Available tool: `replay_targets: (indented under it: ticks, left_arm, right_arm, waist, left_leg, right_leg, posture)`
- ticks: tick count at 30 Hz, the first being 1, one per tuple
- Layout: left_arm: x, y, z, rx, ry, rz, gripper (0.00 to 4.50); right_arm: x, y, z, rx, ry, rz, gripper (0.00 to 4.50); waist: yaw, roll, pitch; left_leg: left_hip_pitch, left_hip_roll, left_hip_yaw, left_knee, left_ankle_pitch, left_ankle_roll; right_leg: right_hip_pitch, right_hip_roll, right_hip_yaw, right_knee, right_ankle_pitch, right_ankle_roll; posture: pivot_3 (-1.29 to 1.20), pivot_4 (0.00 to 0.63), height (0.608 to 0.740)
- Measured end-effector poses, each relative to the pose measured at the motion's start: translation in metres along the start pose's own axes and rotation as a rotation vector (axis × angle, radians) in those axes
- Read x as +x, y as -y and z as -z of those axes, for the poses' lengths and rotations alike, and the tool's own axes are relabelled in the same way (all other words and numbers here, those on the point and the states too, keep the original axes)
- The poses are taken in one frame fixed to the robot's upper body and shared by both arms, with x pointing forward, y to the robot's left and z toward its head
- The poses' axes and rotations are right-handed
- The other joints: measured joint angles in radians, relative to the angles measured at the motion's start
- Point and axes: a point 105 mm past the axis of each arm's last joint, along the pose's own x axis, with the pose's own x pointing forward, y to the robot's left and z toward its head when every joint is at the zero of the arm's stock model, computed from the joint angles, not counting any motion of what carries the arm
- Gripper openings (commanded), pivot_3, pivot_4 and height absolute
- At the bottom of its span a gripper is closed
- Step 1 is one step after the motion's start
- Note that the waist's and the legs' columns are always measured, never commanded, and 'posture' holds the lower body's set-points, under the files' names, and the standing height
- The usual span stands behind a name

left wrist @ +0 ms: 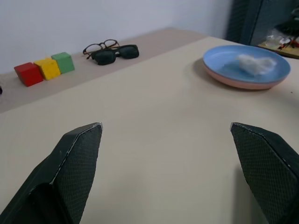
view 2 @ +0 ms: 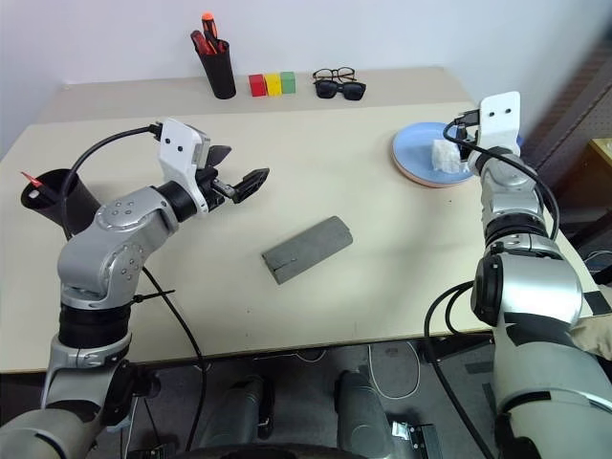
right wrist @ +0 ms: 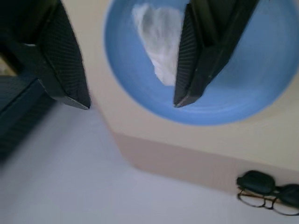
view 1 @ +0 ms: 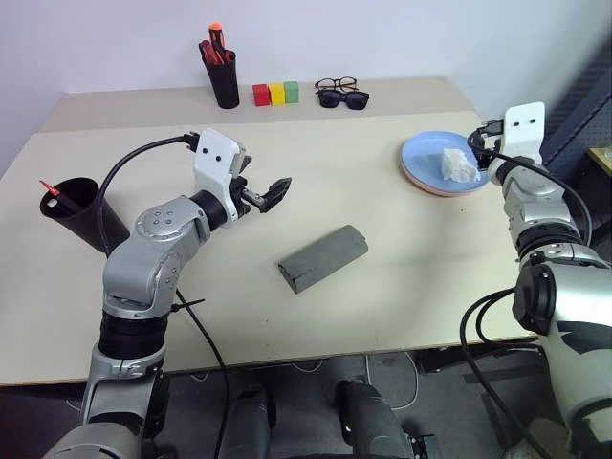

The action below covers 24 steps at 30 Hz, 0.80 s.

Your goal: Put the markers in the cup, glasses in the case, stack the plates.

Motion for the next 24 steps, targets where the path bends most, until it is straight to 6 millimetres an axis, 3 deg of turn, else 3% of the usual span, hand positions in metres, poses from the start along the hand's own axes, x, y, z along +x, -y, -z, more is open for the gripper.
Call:
replay_targets:
  ticks: [4,6,10,13,17,21,24]
  left_arm:
    - [-0.003,0.002,0.002,0.008,0.021,0.001,4.5]
    - [-0.009,0.004,0.007,0.02,0.046,0.008,4.5]
    - [-0.026,0.006,0.031,0.015,0.069,0.0,4.5]
    - [-0.04,0.006,0.046,0.006,0.052,0.01,4.5]
    - [-0.069,-0.001,0.071,-0.024,0.007,-0.018,4.5]
    - [-0.098,0.0,0.083,-0.006,0.021,-0.055,4.5]
    - [-0.117,0.003,0.096,-0.016,-0.009,-0.063,4.5]
  right_arm:
    - [0.0,-0.004,-0.006,-0.026,0.033,-0.05,2.7]
    - [-0.004,-0.014,-0.009,-0.035,0.084,-0.165,2.7]
    - [-0.025,-0.031,0.014,-0.05,0.104,-0.4,2.7]
    - [-0.053,-0.033,0.032,-0.079,0.106,-0.562,2.7]
    - [-0.104,-0.016,0.048,-0.081,0.057,-0.694,2.7]
    - [-0.143,-0.008,0.046,-0.036,0.036,-0.745,2.7]
    - [-0.159,0.0,0.047,-0.023,0.013,-0.72,2.7]
  waist:
    - [0.002,0.0,0.0]
    - [0.002,0.0,0.0]
    - [0.005,0.0,0.0]
    - [0.014,0.0,0.0]
    - [0.024,0.0,0.0]
    - [0.025,0.001,-0.001]
    - [0.028,0.001,-0.002]
  left_leg:
    - [0.0,0.0,0.0,0.0,0.0,0.0]
    - [0.0,0.0,0.0,-0.001,0.0,0.0]
    - [0.001,0.0,0.0,-0.003,0.0,-0.001]
    - [0.0,0.0,0.0,-0.003,0.001,-0.001]
    - [0.001,0.0,0.001,-0.004,0.001,-0.001]
    - [0.004,0.001,0.002,-0.002,0.001,-0.002]
    - [0.004,0.001,0.002,-0.001,0.0,-0.002]
  right_leg:
    - [0.0,0.0,0.0,0.0,0.0,0.0]
    - [0.0,0.0,0.0,-0.001,0.0,0.001]
    - [0.0,0.0,0.0,-0.001,0.002,0.003]
    - [0.0,0.0,0.0,-0.001,0.0,0.0]
    - [-0.001,-0.001,0.0,-0.002,-0.001,-0.001]
    - [0.0,-0.001,0.0,-0.001,0.001,-0.003]
    - [0.001,-0.001,0.0,-0.002,-0.001,-0.002]
  posture:
    - [0.0,0.15,0.74]
    - [0.0,0.15,0.74]
    - [0.0,0.15,0.74]
    - [0.0,0.15,0.74]
    - [0.0,0.15,0.74]
    - [0.0,0.15,0.74]
    - [0.0,0.15,0.74]
